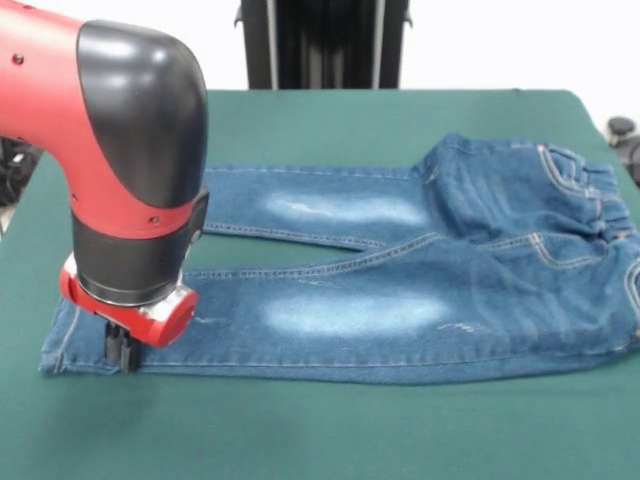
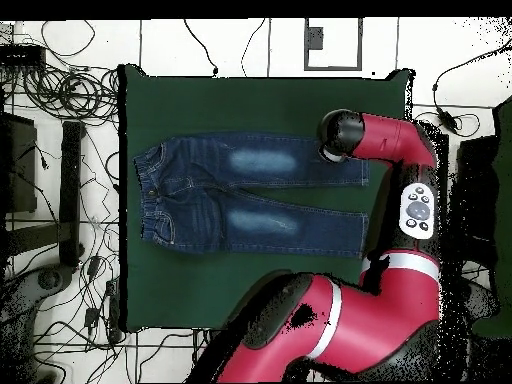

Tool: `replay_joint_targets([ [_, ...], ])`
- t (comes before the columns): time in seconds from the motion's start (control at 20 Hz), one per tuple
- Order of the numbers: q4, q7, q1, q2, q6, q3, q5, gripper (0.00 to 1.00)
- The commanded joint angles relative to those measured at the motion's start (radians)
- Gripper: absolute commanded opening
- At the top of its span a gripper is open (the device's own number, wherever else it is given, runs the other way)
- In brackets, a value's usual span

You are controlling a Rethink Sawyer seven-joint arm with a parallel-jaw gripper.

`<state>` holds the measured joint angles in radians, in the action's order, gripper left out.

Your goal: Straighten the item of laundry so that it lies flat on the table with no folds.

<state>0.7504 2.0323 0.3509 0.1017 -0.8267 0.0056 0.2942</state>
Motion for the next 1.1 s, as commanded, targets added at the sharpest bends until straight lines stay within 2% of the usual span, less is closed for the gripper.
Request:
replay_joint_targets([
  [0.05, 0.101, -0.121, 0.025, -0.009, 0.054, 0.064, 0.033, 0.00],
  [0.1, 0.127, -0.150, 0.039, -0.001, 0.081, 0.093, 0.025, 1.00],
  [0.25, 0.163, -0.192, 0.067, 0.009, 0.089, 0.143, -0.004, 1.00],
  [0.7, 0.201, -0.157, 0.071, 0.036, 0.145, 0.156, 0.018, 1.00],
  [0.85, 0.189, -0.120, 0.068, 0.030, 0.114, 0.149, 0.003, 1.00],
  [1.1, 0.209, -0.099, 0.070, 0.031, -0.019, 0.156, -0.051, 1.00],
])
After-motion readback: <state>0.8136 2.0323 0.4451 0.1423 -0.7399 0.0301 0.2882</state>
